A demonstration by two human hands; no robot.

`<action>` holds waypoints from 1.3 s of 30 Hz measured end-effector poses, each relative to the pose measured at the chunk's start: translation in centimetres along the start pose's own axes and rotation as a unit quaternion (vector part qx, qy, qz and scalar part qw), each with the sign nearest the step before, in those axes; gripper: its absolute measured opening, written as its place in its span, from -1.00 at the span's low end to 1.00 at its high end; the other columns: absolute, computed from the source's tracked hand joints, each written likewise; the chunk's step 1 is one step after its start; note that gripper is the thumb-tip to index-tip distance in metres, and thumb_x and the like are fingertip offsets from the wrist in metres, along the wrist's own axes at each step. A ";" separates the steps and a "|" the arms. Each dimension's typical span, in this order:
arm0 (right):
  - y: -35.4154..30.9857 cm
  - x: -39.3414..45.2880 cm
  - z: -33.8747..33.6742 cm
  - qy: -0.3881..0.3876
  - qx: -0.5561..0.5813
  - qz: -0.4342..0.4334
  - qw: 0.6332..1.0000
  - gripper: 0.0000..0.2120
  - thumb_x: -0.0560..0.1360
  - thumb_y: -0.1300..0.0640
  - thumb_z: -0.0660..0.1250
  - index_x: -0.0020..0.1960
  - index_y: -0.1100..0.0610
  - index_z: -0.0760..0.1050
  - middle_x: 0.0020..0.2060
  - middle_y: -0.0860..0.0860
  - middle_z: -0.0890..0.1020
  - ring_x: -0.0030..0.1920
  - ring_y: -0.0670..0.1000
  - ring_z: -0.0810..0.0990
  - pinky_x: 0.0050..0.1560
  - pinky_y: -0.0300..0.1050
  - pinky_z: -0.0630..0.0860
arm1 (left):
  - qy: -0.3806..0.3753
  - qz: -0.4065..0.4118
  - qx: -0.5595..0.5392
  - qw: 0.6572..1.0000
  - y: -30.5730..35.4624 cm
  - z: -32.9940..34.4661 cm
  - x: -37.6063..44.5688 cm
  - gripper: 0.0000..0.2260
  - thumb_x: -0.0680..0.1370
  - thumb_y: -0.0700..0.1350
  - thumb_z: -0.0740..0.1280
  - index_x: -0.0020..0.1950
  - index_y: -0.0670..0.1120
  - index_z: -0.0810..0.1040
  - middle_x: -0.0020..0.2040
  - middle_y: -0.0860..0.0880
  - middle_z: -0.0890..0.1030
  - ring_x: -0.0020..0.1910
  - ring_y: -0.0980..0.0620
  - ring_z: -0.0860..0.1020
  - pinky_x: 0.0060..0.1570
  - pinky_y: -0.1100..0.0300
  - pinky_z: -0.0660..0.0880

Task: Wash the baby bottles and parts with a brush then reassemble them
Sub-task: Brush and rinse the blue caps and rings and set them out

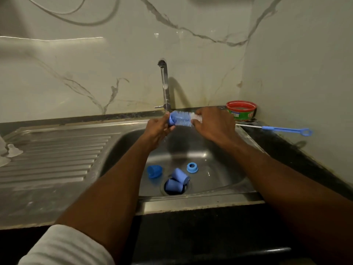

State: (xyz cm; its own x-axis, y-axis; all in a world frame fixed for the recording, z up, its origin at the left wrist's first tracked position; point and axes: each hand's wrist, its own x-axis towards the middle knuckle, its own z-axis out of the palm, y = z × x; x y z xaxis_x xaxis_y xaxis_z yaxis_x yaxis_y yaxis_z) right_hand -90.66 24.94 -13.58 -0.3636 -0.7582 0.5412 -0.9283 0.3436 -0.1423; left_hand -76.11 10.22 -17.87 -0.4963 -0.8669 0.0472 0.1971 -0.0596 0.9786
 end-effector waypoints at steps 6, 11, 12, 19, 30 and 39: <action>0.0 0.0 -0.2 -0.051 -0.006 -0.018 0.999 -0.61 0.50 -0.23 0.32 0.23 -0.09 0.62 0.00 0.01 0.70 -0.03 0.10 0.66 -0.12 -0.08 0.51 | 0.030 0.068 0.052 0.996 -0.3 -0.4 0.1 -0.72 0.62 -0.01 0.36 0.14 -0.21 0.66 0.04 -0.20 0.71 0.06 -0.06 0.71 0.03 0.18 0.65; 0.1 -0.1 -0.3 0.007 -0.002 0.000 1.000 -0.61 0.57 -0.20 0.30 0.33 -0.08 0.56 0.10 0.04 0.68 0.07 0.12 0.64 -0.11 -0.08 0.39 | -0.009 -0.007 -0.030 0.999 0.5 0.4 -0.7 -0.74 0.65 0.00 0.31 0.12 -0.18 0.65 0.03 -0.22 0.71 0.06 -0.10 0.71 0.07 0.14 0.65; 0.3 -0.1 -0.3 0.003 -0.001 0.015 1.000 -0.61 0.57 -0.19 0.30 0.33 -0.07 0.57 0.11 0.04 0.68 0.09 0.13 0.64 -0.09 -0.07 0.42 | -0.012 -0.014 -0.033 0.999 0.6 0.6 -0.8 -0.74 0.65 -0.01 0.31 0.12 -0.18 0.64 0.03 -0.22 0.71 0.06 -0.10 0.71 0.07 0.13 0.65; 0.0 0.5 -0.5 -0.084 0.005 -0.038 0.996 -0.58 0.52 -0.25 0.35 0.29 -0.08 0.60 0.09 0.01 0.69 0.03 0.08 0.63 -0.08 -0.08 0.53 | 0.040 0.078 0.057 0.995 -0.1 -0.3 -0.2 -0.74 0.63 0.01 0.34 0.14 -0.16 0.66 0.08 -0.18 0.70 0.08 -0.07 0.70 0.12 0.06 0.64; -0.4 0.7 -0.8 -0.150 0.018 -0.026 0.988 -0.65 0.51 -0.21 0.37 0.19 -0.04 0.64 -0.01 0.02 0.70 -0.08 0.05 0.61 -0.02 -0.02 0.59 | 0.046 0.043 0.041 0.997 0.0 -0.6 -0.2 -0.67 0.62 0.04 0.33 0.17 -0.20 0.63 0.06 -0.22 0.68 0.01 -0.07 0.71 0.04 0.12 0.66; 0.1 -0.5 -0.7 -0.095 0.021 0.071 0.993 -0.69 0.54 -0.18 0.31 0.13 -0.02 0.65 0.01 0.05 0.69 0.00 0.12 0.64 -0.14 -0.09 0.43 | 0.036 0.052 0.068 0.996 -0.5 -0.1 0.2 -0.80 0.60 -0.03 0.40 0.08 -0.15 0.67 0.03 -0.17 0.72 0.03 -0.06 0.71 0.05 0.09 0.66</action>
State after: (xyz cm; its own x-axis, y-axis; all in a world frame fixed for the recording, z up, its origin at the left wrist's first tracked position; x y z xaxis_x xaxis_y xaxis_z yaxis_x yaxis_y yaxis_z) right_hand -90.48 25.76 -13.31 -0.4947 -0.7963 0.3482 -0.8681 0.4337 -0.2415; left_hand -76.21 10.06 -18.34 -0.4161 -0.8985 0.1398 0.1259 0.0954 0.9874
